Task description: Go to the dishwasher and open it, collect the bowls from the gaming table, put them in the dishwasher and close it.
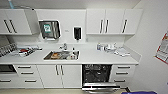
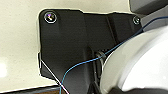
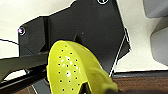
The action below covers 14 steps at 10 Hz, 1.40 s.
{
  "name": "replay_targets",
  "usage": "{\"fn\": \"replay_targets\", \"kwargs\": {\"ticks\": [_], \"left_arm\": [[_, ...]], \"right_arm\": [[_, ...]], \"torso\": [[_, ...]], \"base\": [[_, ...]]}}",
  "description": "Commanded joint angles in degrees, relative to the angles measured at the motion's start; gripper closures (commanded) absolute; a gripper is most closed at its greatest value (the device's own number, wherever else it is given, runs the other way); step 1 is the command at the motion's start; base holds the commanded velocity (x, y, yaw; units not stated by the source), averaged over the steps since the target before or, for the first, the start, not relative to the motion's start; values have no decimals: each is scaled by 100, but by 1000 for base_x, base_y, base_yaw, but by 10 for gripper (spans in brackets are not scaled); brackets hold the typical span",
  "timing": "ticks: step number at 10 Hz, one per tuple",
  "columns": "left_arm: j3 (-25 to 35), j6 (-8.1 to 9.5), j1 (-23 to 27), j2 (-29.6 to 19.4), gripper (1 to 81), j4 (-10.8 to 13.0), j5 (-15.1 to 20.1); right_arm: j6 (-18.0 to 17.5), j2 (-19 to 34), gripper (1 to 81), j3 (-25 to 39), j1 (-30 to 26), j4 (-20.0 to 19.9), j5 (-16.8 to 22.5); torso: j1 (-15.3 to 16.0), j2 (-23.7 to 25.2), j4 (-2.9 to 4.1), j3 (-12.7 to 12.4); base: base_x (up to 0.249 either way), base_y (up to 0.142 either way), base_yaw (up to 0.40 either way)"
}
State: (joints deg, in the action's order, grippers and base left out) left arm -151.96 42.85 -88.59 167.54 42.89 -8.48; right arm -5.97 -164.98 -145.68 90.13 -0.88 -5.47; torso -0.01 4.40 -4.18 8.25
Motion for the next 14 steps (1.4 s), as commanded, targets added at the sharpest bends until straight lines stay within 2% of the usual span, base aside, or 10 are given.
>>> {"fn": "replay_targets", "kwargs": {"ticks": [1,14], "left_arm": [[-1,-14,206,-44,811,18,145],[-1,-14,197,-44,811,71,154]], "right_arm": [[26,67,811,5,-192,44,336],[17,59,811,6,-130,44,345]], "torso": [[1,0,0,0],[3,2,0,0]], "base": [[78,0,0],[103,0,0]]}}
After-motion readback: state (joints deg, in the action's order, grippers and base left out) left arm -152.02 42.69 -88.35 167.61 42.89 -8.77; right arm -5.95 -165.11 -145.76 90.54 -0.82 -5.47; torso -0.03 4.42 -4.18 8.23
